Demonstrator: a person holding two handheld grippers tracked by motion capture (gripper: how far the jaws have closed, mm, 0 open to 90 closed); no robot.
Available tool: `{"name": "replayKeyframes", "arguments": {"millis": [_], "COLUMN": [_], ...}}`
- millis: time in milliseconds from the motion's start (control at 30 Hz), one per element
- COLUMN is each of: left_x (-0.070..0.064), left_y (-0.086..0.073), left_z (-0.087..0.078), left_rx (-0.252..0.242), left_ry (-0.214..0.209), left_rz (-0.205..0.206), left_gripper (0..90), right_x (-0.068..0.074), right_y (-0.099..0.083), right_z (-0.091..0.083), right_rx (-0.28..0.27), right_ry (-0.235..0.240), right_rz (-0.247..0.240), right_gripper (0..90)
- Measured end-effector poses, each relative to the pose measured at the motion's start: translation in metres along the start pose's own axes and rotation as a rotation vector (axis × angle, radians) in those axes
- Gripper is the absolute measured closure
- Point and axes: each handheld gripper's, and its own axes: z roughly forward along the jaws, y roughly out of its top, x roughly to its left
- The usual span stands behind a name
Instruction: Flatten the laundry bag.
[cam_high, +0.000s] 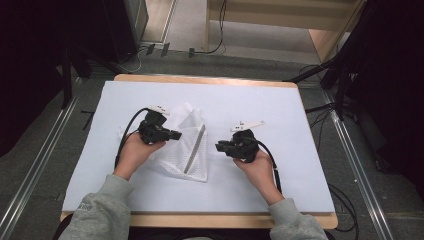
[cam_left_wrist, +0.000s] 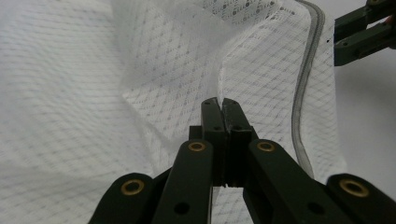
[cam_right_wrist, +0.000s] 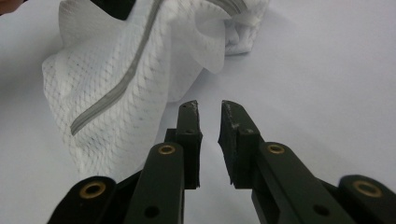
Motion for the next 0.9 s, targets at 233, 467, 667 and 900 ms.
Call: {"name": "replayKeyframes", "arguments": {"millis": [233, 467, 667, 900], "left_x": [0.023, 0.050, 0.065, 0.079], "left_y": [-0.021, -0.044, -0.059, -0.075], "left_z": [-0.032, -0.045, -0.046, -0.039], "left_rx": [-0.058, -0.056, -0.048, -0.038], "left_ry": [0.007, 0.043, 0.063, 0.044], "left_rz": [-0.063, -0.169, -0.235, -0.303], "left_gripper": [90.0, 90.0, 90.0, 89.8], "right_x": [0.003, 0.010, 0.012, 0.010], "right_y": [0.006, 0.015, 0.023, 0.039], "right_z": [0.009, 0.025, 0.041, 0.057], "right_rx": [0.003, 0.017, 0.010, 0.018], "right_ry": [0.017, 0.035, 0.030, 0.018], "right_rz": [-0.017, -0.041, -0.069, -0.076], "right_gripper": [78.5, 76.8, 72.9, 64.9]}}
